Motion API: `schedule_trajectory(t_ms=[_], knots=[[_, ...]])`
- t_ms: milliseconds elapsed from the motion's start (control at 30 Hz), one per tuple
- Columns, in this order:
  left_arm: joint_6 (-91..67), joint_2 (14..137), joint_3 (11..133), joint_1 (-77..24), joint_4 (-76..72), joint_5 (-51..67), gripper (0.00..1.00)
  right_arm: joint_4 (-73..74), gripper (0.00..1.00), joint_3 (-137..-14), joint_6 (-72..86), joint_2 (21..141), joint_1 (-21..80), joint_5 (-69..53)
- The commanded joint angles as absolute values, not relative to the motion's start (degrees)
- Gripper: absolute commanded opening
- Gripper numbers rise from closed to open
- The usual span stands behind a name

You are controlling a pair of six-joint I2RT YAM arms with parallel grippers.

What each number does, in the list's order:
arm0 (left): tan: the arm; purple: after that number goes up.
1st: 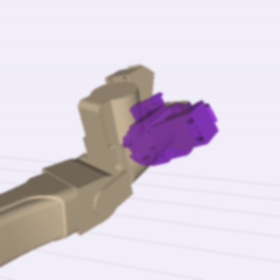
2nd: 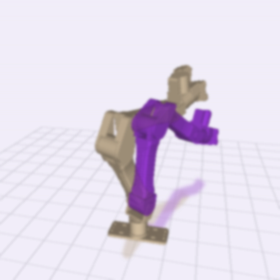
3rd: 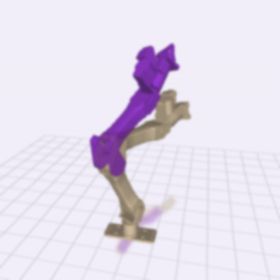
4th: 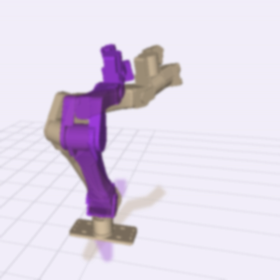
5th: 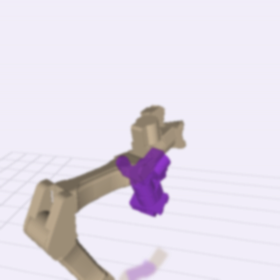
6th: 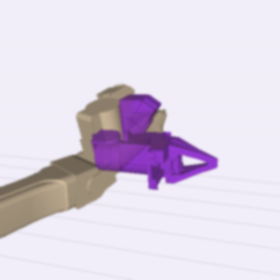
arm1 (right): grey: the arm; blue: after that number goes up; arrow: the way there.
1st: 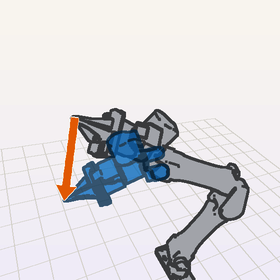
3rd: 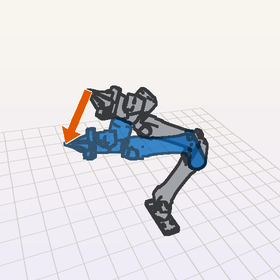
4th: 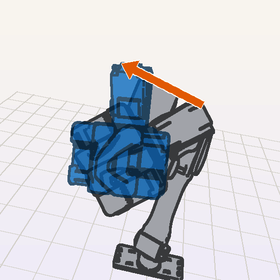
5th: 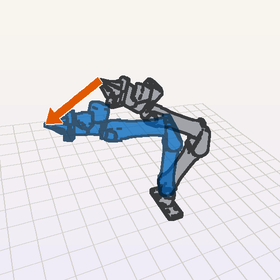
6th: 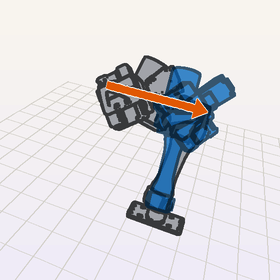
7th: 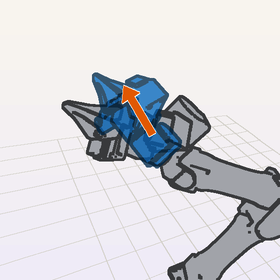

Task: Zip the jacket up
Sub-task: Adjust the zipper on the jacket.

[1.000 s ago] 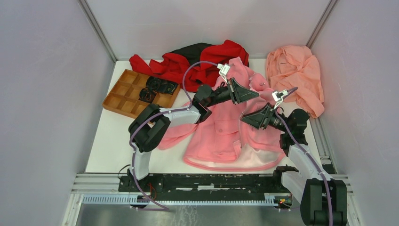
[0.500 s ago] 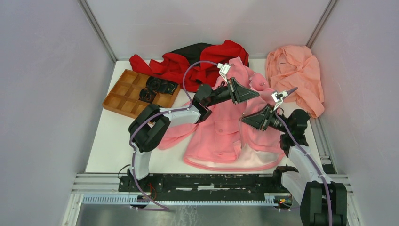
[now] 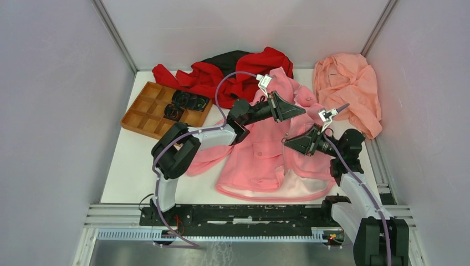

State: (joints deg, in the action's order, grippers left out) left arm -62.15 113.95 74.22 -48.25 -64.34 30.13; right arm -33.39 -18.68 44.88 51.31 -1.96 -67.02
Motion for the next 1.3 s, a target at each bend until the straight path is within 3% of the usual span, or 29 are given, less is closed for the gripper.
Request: schedule_trajectory(t_ms=[0, 600, 900, 1267], knots=[[-62.8, 111.8, 77.1, -48.2, -67.6, 30.4, 0.02, -31.1, 0.28, -19.5, 41.2, 50.9, -1.6, -66.1], [-63.1, 112.1, 77.8, -48.3, -67.8, 30.6, 0.02, -55.5, 0.31, -14.6, 54.4, 51.9, -0.3, -65.0], [-63.1, 112.1, 77.9, -48.2, -67.8, 30.5, 0.02, -50.1, 0.32, -13.6, 51.2, 50.8, -0.3, -61.5], [-63.0, 112.4, 78.3, -48.3, -67.6, 30.1, 0.02, -53.7, 0.29, -12.4, 51.9, 51.3, 1.9, -57.7]])
